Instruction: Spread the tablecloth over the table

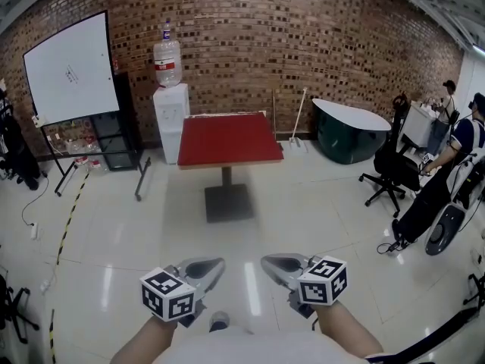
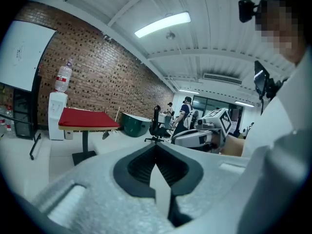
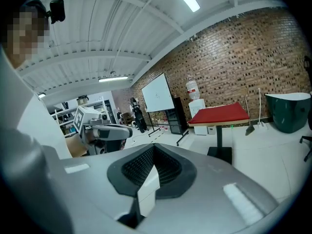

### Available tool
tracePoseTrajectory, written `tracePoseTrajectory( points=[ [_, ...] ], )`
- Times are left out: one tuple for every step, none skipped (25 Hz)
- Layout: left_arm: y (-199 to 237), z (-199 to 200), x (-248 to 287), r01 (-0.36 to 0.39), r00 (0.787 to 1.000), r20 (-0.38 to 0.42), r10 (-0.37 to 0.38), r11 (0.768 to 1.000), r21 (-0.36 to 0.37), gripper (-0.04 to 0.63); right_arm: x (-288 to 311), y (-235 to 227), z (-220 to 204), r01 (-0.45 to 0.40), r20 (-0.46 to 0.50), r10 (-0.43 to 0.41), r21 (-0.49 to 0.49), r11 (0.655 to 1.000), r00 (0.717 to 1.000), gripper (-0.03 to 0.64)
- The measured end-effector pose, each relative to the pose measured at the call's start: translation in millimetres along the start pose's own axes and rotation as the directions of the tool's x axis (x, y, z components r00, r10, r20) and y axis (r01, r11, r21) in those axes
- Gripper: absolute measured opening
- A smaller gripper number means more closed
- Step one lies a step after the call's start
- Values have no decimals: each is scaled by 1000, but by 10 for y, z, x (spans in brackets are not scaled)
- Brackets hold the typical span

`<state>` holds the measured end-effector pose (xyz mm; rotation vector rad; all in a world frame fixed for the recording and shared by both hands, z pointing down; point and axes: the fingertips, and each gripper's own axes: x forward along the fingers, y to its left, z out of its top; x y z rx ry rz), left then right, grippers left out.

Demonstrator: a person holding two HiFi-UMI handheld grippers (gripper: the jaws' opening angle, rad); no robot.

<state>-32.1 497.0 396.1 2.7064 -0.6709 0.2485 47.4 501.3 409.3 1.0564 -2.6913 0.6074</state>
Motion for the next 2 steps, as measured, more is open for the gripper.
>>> tracePoseTrajectory(
  points=[
    [1, 2, 3, -2, 1000, 1, 2, 1000, -3, 2, -1, -8, 1, 0, -2, 0, 1, 1000, 1000, 2],
    [1, 3, 6, -3, 1000, 2, 3, 1000, -6, 2, -2, -16, 3, 1, -3, -1, 3, 1000, 1000, 0]
  ],
)
